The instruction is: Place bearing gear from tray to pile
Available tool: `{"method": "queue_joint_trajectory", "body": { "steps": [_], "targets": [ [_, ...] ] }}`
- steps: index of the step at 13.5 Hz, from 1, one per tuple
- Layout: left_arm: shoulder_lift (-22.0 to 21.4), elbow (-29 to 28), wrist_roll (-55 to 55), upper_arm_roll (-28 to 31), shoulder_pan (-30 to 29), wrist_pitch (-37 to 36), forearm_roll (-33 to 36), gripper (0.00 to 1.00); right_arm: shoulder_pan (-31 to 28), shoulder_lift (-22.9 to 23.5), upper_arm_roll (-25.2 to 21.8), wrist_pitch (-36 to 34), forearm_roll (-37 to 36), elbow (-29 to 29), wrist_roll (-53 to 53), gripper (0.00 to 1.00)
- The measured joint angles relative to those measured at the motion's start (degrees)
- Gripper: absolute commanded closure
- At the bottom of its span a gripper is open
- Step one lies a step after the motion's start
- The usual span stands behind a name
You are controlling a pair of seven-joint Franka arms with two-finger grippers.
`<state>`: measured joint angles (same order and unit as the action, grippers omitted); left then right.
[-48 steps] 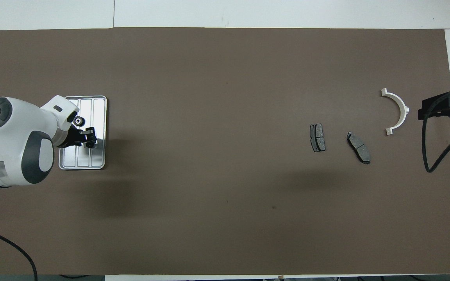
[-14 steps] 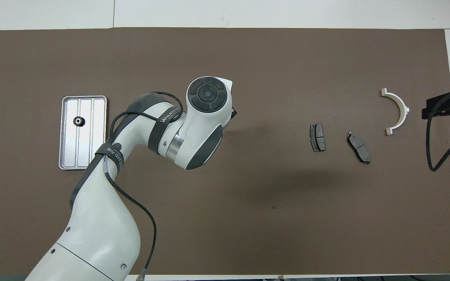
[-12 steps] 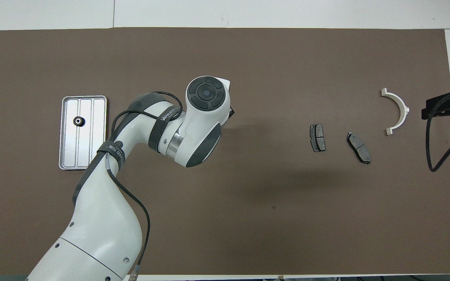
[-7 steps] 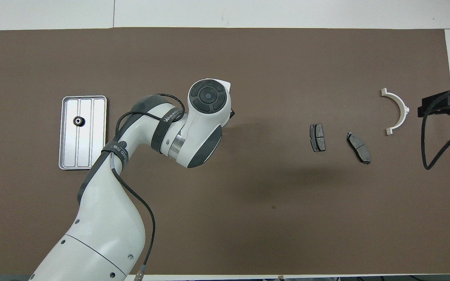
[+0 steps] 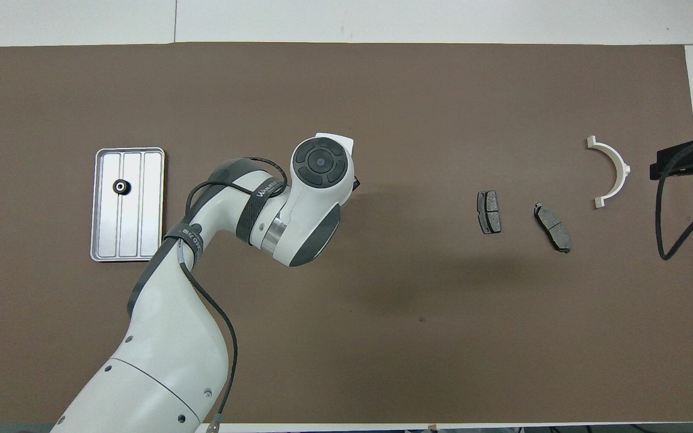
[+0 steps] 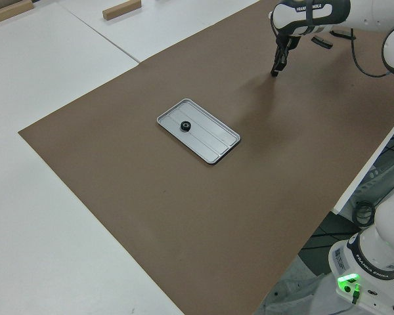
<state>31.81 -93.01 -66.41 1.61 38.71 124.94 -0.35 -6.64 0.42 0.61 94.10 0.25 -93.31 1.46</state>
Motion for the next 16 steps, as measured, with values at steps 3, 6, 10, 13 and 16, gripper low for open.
{"method": "queue_joint_trajectory", "body": {
  "steps": [3,6,10,13,16],
  "targets": [
    [0.0,-0.5,0.0,-0.1,0.0,0.2,0.0,0.39,0.0,0.0,0.1,0.1,0.0,0.0,0.0,0.00],
    [0.0,-0.6,-0.1,-0.1,0.1,0.2,0.1,0.00,0.0,0.0,0.1,0.1,0.0,0.0,0.0,0.00],
    [-0.2,-0.3,-0.2,1.1,0.0,-0.2,0.3,0.00,0.0,0.0,0.2,0.2,0.0,0.0,0.0,0.00],
    [-2.5,0.0,1.3,3.2,-1.5,-3.1,0.9,0.00,0.1,0.0,0.4,1.2,0.0,-0.1,0.0,0.00],
    [-4.9,0.0,10.6,3.6,-6.1,-7.2,1.2,0.00,0.1,0.7,0.8,2.7,0.0,-0.2,0.0,0.00]
  ]
}}
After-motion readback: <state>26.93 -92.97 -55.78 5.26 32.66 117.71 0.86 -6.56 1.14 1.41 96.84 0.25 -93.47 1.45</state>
